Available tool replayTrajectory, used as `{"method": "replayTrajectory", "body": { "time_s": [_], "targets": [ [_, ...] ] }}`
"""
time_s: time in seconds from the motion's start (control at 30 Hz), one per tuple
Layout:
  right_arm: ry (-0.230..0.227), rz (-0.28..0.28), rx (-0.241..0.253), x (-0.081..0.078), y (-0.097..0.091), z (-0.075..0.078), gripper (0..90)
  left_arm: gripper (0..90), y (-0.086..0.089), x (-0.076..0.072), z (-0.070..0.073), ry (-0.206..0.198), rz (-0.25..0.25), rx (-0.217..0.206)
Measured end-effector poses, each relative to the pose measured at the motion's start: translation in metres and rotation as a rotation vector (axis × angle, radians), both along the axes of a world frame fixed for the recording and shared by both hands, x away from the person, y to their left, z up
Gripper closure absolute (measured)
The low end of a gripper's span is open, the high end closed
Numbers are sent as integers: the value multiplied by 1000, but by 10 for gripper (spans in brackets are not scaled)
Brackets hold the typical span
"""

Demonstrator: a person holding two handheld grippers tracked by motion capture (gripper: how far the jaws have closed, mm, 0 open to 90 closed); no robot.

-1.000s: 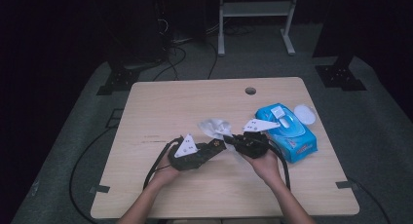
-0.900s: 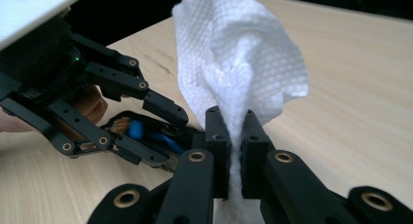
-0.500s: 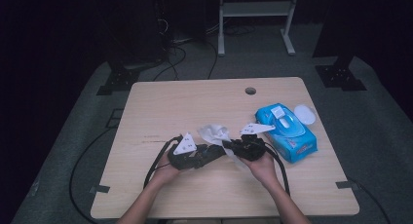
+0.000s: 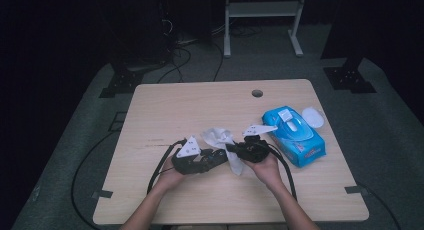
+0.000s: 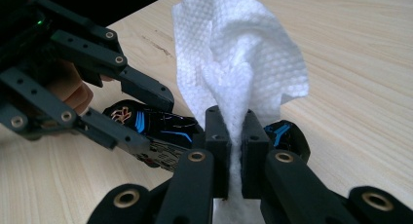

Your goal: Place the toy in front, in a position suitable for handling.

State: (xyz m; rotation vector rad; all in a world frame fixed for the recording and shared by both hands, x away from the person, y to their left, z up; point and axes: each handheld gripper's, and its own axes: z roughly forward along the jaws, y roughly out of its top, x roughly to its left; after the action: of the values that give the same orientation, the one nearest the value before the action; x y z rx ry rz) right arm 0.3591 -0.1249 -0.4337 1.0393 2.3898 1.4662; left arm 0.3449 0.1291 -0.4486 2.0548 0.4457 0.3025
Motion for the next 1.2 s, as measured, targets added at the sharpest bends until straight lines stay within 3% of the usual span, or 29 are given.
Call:
{"method": "replayTrajectory", "body": {
  "time_s": [0.07,0.17,0.4,0.67,0.9,1.2],
  "targets": [
    [-7,-2,10,-2,-1,-2,850,618,4,2,0,32,6,-37],
    [-6,1,16,-4,-3,-2,851,601,5,3,0,58,-1,-56],
    [-10,18,17,-14,-10,-4,852,546,0,1,-5,96,-15,-41],
    [-16,27,11,-24,-13,-7,851,469,-4,-2,-9,82,-27,6],
    [-16,29,8,-30,-16,-10,851,385,-10,-5,-14,40,-28,77],
    [-6,29,-16,-37,-22,-17,851,280,-17,-5,-20,54,-53,132]
  ]
}}
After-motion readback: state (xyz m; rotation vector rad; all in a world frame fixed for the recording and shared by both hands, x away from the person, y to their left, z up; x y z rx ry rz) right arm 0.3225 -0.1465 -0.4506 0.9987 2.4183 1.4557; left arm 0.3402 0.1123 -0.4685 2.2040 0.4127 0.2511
